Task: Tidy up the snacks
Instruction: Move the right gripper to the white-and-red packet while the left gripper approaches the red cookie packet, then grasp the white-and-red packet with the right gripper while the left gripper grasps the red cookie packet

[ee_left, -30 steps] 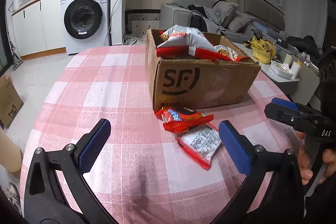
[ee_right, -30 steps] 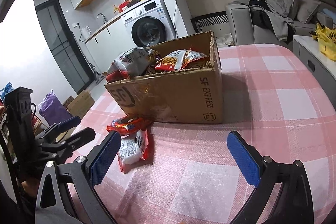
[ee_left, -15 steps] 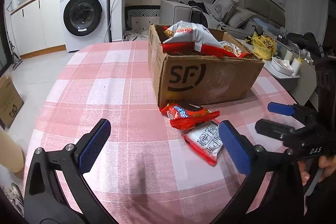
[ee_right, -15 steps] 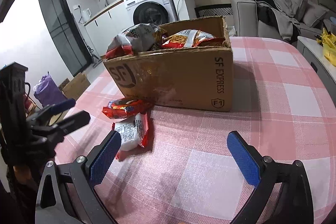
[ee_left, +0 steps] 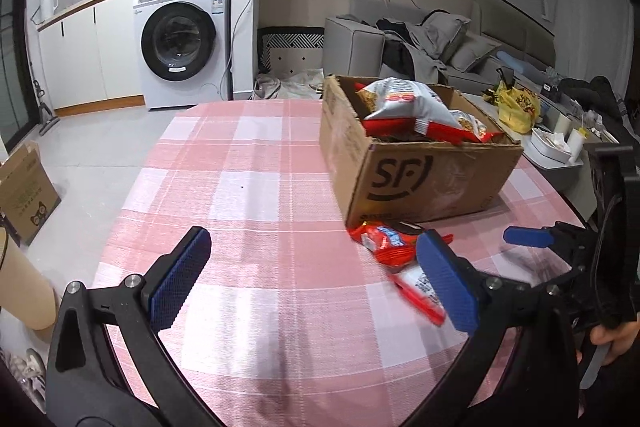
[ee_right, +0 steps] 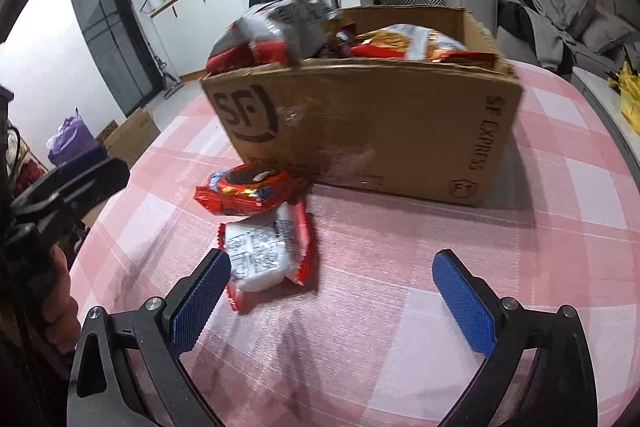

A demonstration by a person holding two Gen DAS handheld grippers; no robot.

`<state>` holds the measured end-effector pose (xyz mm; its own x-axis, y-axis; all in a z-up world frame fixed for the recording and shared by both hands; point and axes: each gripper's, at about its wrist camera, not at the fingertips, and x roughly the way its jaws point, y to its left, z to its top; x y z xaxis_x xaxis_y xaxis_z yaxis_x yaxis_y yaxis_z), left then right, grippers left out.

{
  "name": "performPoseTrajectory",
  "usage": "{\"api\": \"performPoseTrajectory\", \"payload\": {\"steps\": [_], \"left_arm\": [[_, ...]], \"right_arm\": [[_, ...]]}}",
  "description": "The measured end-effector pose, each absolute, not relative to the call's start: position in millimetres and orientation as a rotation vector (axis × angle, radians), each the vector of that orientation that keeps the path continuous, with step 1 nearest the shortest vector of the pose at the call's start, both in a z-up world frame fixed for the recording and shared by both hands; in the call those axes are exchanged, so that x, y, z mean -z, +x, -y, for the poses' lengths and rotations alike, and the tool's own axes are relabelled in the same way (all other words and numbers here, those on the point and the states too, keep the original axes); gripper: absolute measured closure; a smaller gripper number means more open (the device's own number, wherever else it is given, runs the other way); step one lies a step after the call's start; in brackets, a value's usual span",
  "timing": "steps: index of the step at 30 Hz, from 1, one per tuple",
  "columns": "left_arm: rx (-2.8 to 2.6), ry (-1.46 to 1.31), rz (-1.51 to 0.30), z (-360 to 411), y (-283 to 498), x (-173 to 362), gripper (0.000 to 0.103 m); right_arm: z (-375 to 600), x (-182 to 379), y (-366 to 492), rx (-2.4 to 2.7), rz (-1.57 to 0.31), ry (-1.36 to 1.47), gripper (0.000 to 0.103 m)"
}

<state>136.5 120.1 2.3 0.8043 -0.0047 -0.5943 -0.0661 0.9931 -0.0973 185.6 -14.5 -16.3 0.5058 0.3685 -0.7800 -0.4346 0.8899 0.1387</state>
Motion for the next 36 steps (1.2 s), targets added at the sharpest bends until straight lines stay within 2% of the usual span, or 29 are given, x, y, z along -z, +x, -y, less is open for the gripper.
{"api": "performPoseTrajectory", "payload": {"steps": [9, 20, 26, 28, 31, 36], "left_arm": [[-0.048, -0.164, -0.652, -136.4, 138.8, 2.5, 0.001], [-0.040, -0.191, -0.672, -137.9, 143.4, 10.2, 0.001], [-0.037, -0.202, -0.683, -136.3, 145.7, 14.6, 0.001], [-0.036, -0.204, -0.687, -136.1, 146.2, 16.2, 0.001], [-0.023, -0.215, -0.698, -134.9, 147.9, 18.4, 0.001], [-0.009, -0.216, -0.705, -130.0, 149.8, 20.3, 0.001]], "right_arm": [[-20.0, 39.1, 192.6, -0.501, -0.997, -0.170, 0.000], [-37.6, 47.7, 200.4, -0.516, -0.992, -0.196, 0.005], [-46.4, 44.7, 196.2, -0.553, -0.966, -0.195, 0.025], [-48.1, 44.4, 193.4, -0.570, -0.953, -0.196, 0.042], [-44.0, 41.3, 188.7, -0.581, -0.935, -0.156, 0.051], [-27.1, 39.9, 189.5, -0.558, -0.949, -0.104, 0.052]]}}
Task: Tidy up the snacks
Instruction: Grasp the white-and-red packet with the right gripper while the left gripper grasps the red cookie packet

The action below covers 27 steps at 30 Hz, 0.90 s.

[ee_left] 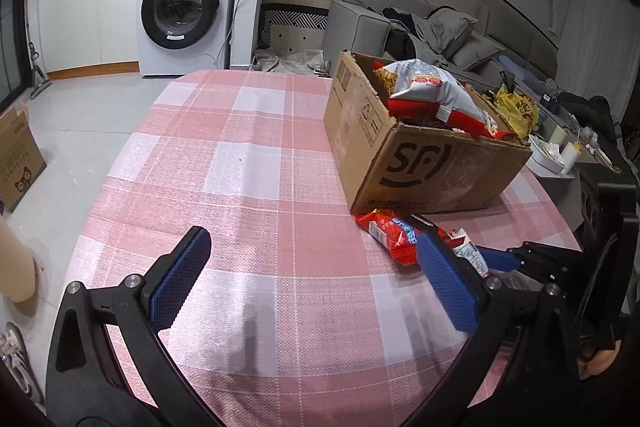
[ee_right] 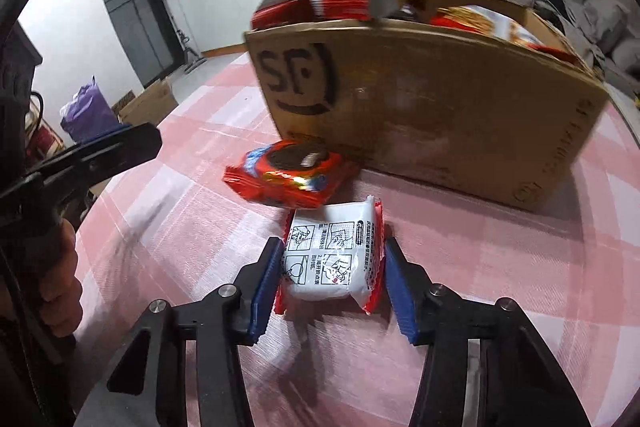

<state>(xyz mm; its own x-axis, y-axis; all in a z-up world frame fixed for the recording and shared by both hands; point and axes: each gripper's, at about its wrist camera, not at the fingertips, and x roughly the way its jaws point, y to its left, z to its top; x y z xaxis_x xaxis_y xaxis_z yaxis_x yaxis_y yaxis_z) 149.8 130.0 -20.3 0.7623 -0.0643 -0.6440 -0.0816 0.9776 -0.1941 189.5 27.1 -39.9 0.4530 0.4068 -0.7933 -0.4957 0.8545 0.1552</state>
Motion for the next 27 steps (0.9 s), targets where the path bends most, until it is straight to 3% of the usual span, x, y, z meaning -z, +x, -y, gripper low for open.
{"api": "performPoseTrajectory", "payload": {"steps": [27], "left_arm": [[0.003, -0.144, -0.756, -73.1, 162.0, 41.2, 0.001]], "right_arm": [[69.6, -4.4, 194.5, -0.492, -0.851, 0.073, 0.052]]}}
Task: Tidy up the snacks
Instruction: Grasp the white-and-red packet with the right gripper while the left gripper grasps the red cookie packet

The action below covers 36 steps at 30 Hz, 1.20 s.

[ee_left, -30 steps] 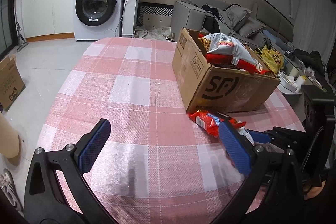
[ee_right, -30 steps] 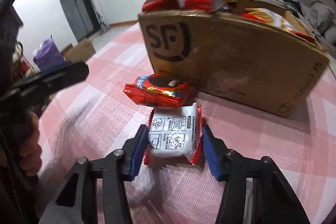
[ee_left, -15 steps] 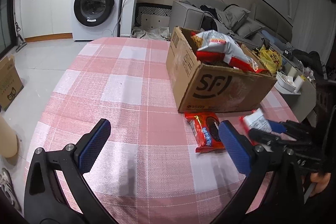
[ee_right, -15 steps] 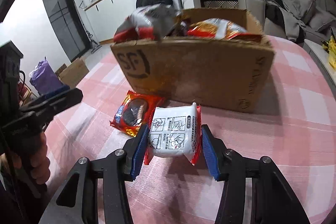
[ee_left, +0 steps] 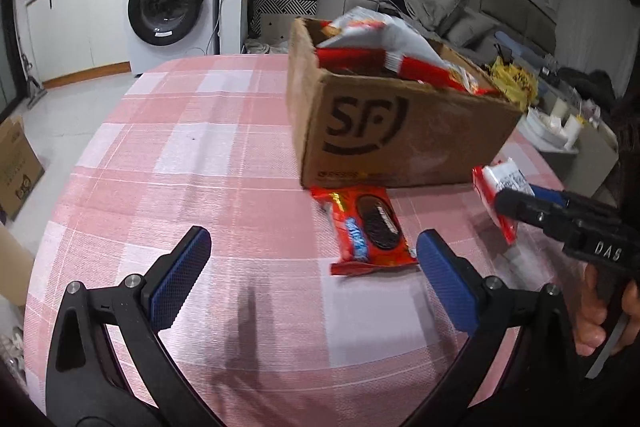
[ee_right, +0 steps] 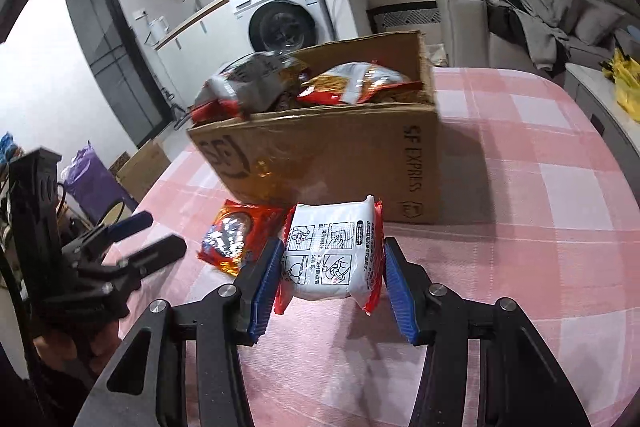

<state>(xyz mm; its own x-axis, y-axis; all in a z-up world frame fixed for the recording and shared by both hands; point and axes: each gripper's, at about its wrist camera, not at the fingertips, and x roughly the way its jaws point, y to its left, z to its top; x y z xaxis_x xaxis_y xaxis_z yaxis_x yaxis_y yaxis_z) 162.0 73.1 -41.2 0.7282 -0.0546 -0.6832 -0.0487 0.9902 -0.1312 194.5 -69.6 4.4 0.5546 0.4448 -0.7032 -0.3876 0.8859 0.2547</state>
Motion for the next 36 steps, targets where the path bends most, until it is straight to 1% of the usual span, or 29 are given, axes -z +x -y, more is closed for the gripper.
{"api": "performPoseTrajectory", "payload": {"steps": [5, 14, 20, 23, 26, 28, 29, 30, 31, 34, 36], "left_arm": [[-0.010, -0.101, -0.789, -58.4, 173.0, 47.7, 0.001], [-0.006, -0.106, -0.852, -48.8, 200.7, 64.2, 0.001], [0.007, -0.076, -0.861, -39.2, 206.8, 68.9, 0.005], [0.015, -0.068, -0.871, -35.1, 210.8, 71.2, 0.012], [0.036, -0.065, -0.890, -26.3, 215.6, 74.9, 0.022], [0.050, -0.063, -0.897, -21.3, 217.4, 76.6, 0.037], [0.062, -0.062, -0.901, -18.2, 218.4, 77.3, 0.042], [0.070, -0.058, -0.905, -17.4, 220.5, 79.1, 0.052], [0.075, -0.053, -0.904, -15.0, 220.9, 79.5, 0.059], [0.055, -0.042, -0.898, -10.2, 221.5, 79.2, 0.062], [0.057, -0.041, -0.895, -7.7, 222.3, 79.3, 0.062]], "right_arm": [[72.2, -7.7, 194.4, -0.501, -0.844, 0.078, 0.052], [74.3, -13.1, 188.9, -0.520, -0.836, 0.063, 0.052], [78.5, -15.8, 187.9, -0.514, -0.830, 0.067, 0.052], [80.5, -17.1, 188.0, -0.515, -0.829, 0.073, 0.052], [81.0, -17.9, 187.6, -0.515, -0.830, 0.070, 0.052], [82.1, -18.0, 188.2, -0.517, -0.833, 0.075, 0.052], [82.4, -18.1, 188.9, -0.519, -0.836, 0.076, 0.052], [83.1, -18.1, 189.0, -0.518, -0.837, 0.077, 0.052], [83.6, -18.3, 189.1, -0.517, -0.837, 0.077, 0.052], [85.5, -17.3, 190.6, -0.513, -0.840, 0.080, 0.052], [85.6, -16.9, 191.0, -0.515, -0.841, 0.081, 0.052]]}}
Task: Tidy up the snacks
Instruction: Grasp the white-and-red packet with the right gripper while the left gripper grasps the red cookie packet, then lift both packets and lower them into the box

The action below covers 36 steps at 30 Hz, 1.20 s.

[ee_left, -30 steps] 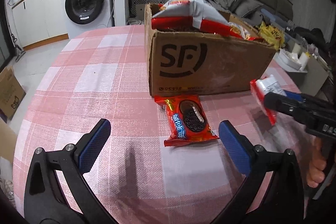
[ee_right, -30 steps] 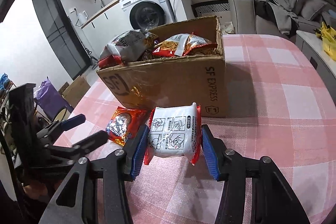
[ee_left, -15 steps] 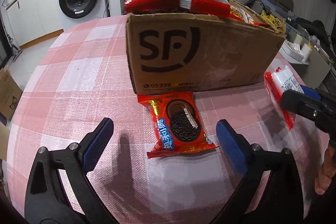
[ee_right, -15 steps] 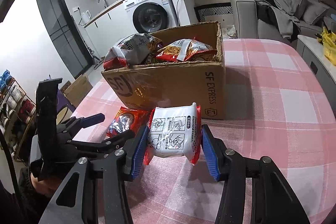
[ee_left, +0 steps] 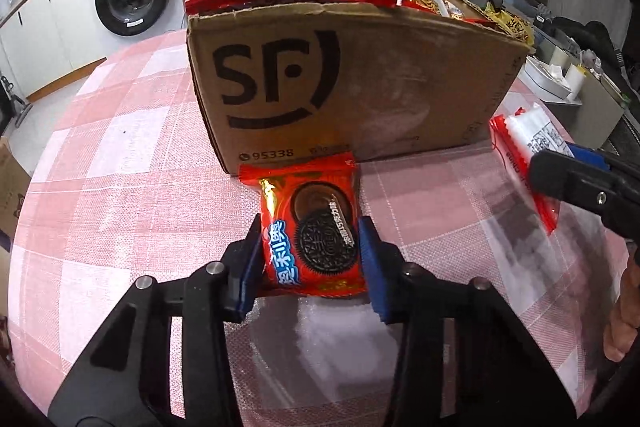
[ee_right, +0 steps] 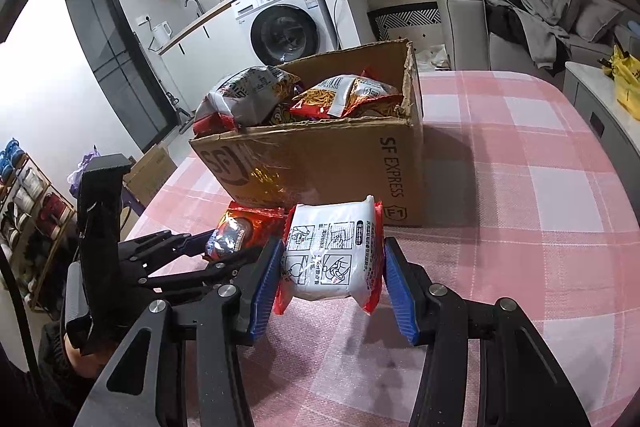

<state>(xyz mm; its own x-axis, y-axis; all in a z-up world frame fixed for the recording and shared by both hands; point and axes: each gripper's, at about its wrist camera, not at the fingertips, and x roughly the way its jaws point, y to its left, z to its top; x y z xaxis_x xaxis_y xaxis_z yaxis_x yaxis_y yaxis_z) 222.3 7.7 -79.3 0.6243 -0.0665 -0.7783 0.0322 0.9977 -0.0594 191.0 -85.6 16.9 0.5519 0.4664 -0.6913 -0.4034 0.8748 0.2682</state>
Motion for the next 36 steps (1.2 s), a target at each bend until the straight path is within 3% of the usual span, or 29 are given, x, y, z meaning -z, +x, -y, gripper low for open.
{"api": "performPoseTrajectory", "payload": {"steps": [14, 36], "left_arm": [[0.089, -0.080, -0.839, -19.5, 202.9, 56.8, 0.063], [0.102, -0.113, -0.631, -40.3, 153.2, -58.9, 0.063]], "right_arm": [[80.6, -20.6, 187.9, -0.532, -0.818, 0.081, 0.052], [86.7, -59.5, 163.6, -0.547, -0.715, 0.089, 0.052]]}}
